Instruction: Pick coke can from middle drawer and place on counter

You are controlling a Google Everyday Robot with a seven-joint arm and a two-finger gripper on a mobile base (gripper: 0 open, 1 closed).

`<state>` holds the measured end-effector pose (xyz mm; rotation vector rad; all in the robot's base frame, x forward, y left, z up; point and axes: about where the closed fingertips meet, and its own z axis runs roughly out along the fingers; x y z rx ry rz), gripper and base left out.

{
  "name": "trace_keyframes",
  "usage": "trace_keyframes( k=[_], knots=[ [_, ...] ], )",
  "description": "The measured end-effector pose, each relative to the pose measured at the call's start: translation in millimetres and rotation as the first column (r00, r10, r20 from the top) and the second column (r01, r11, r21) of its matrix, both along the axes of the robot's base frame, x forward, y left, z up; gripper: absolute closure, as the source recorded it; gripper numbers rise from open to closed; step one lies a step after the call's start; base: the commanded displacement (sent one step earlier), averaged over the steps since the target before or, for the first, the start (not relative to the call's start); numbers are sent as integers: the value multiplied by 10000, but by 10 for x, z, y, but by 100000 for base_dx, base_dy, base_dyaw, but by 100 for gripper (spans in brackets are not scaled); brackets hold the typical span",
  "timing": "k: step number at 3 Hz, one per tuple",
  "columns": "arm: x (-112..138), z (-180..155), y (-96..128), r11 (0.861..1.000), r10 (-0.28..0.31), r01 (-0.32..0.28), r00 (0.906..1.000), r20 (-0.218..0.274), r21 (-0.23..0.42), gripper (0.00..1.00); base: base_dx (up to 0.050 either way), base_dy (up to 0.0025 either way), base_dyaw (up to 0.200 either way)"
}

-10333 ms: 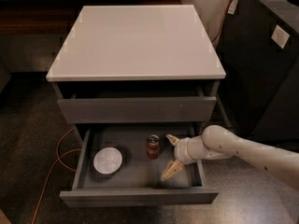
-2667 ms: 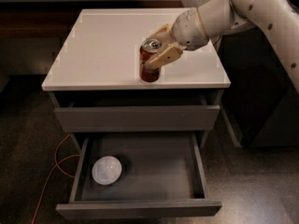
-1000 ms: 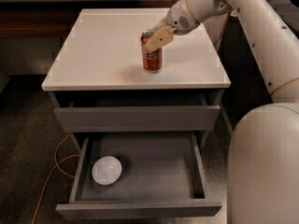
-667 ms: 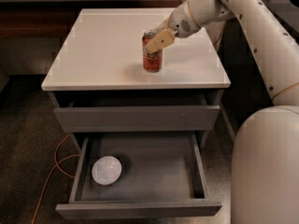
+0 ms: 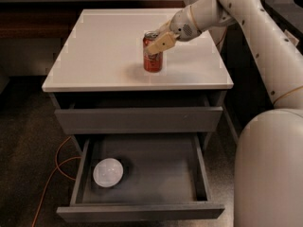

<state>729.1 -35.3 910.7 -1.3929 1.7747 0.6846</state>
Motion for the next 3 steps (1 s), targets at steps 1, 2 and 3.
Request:
trace_keyframes(
  k=[1, 2, 3],
  knots=[
    [3, -19, 26, 10000, 36, -36, 10000, -27, 4, 5, 0, 0, 0],
    [6, -35, 47, 10000, 66, -66, 10000, -51, 7, 0, 0, 0, 0],
    [6, -35, 47, 10000, 66, -66, 10000, -51, 7, 0, 0, 0, 0]
  ],
)
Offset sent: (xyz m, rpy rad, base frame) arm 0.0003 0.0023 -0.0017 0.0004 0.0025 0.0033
